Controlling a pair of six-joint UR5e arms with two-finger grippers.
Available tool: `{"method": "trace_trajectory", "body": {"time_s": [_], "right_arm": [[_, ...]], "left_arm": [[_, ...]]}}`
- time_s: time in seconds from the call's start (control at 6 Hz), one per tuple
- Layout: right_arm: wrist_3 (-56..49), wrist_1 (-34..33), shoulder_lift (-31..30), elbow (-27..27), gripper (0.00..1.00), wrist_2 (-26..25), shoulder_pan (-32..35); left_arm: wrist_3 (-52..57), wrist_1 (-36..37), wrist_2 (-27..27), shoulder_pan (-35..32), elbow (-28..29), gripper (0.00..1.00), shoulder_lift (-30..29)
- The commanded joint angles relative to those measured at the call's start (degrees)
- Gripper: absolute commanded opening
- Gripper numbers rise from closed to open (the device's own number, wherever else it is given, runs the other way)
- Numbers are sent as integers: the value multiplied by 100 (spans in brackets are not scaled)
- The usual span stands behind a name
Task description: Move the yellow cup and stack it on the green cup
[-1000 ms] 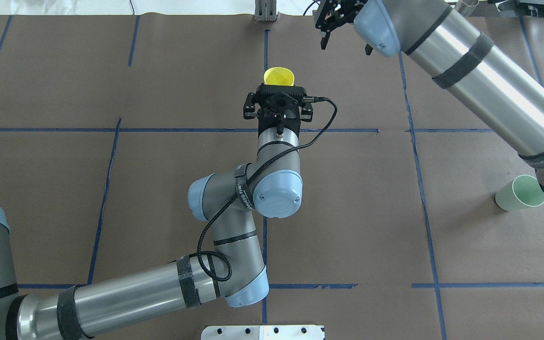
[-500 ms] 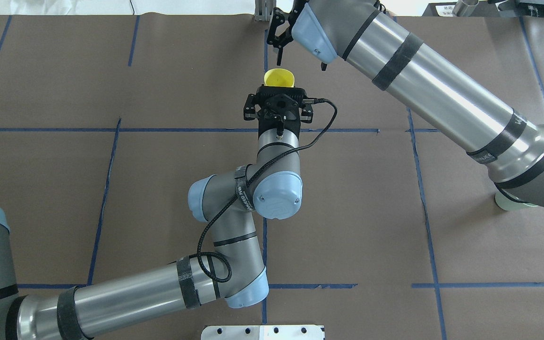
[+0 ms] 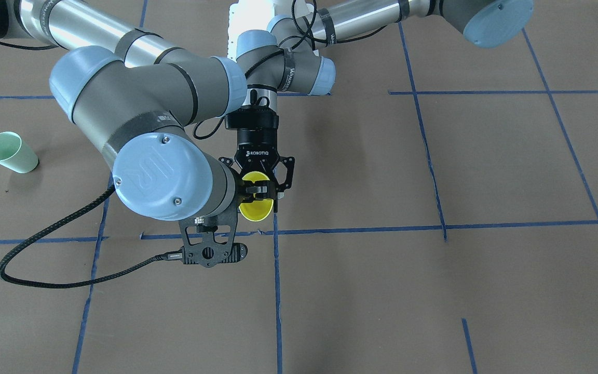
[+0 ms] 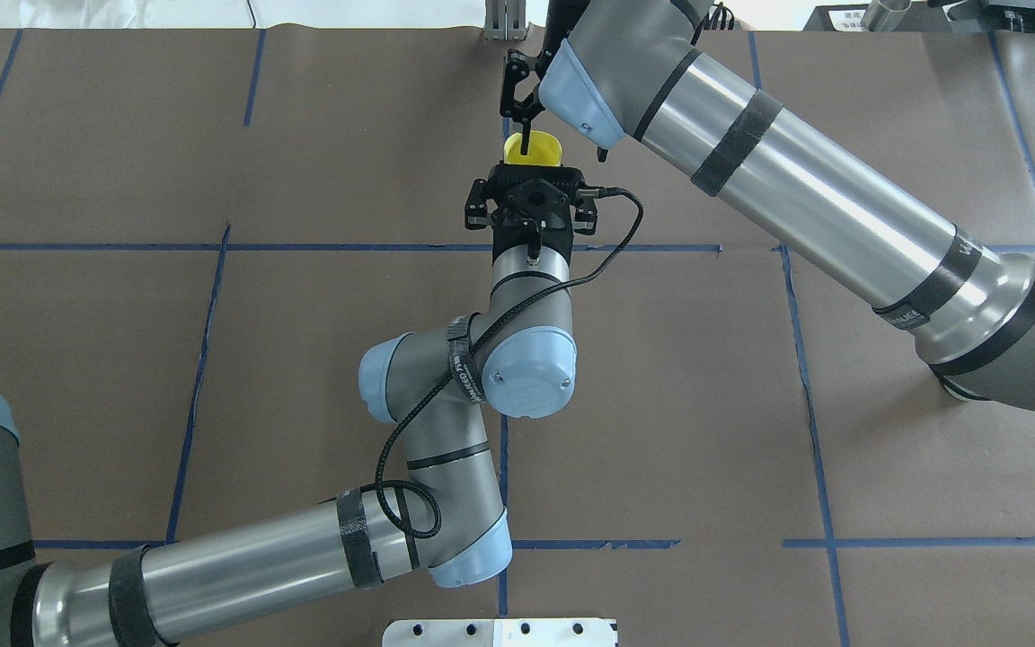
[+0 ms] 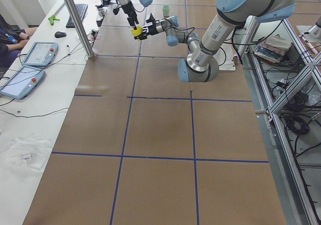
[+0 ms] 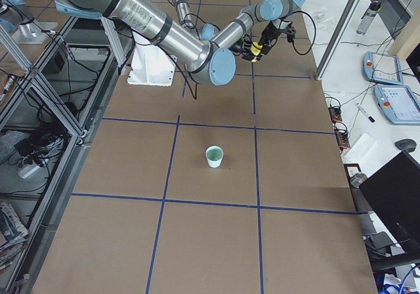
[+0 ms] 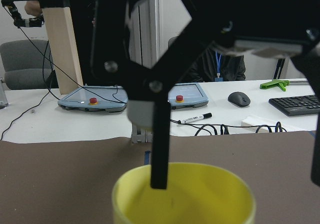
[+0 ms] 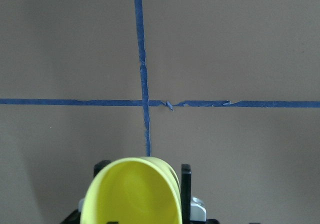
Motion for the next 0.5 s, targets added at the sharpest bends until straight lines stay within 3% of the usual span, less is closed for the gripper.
{"method": "trace_trajectory", "body": {"time_s": [0.0,0.17,0.33], "right_arm": [[0,-25,32,-5,63,6,-5],[0,-25,41,13,53,-3,-22],[0,-25,67,4,51,-3,-22]], "left_arm": [[0,-2,0,6,-5,29,0],[0,-2,-9,-2,-14,29,0],[0,7,-9,6,-31,29,0]]}}
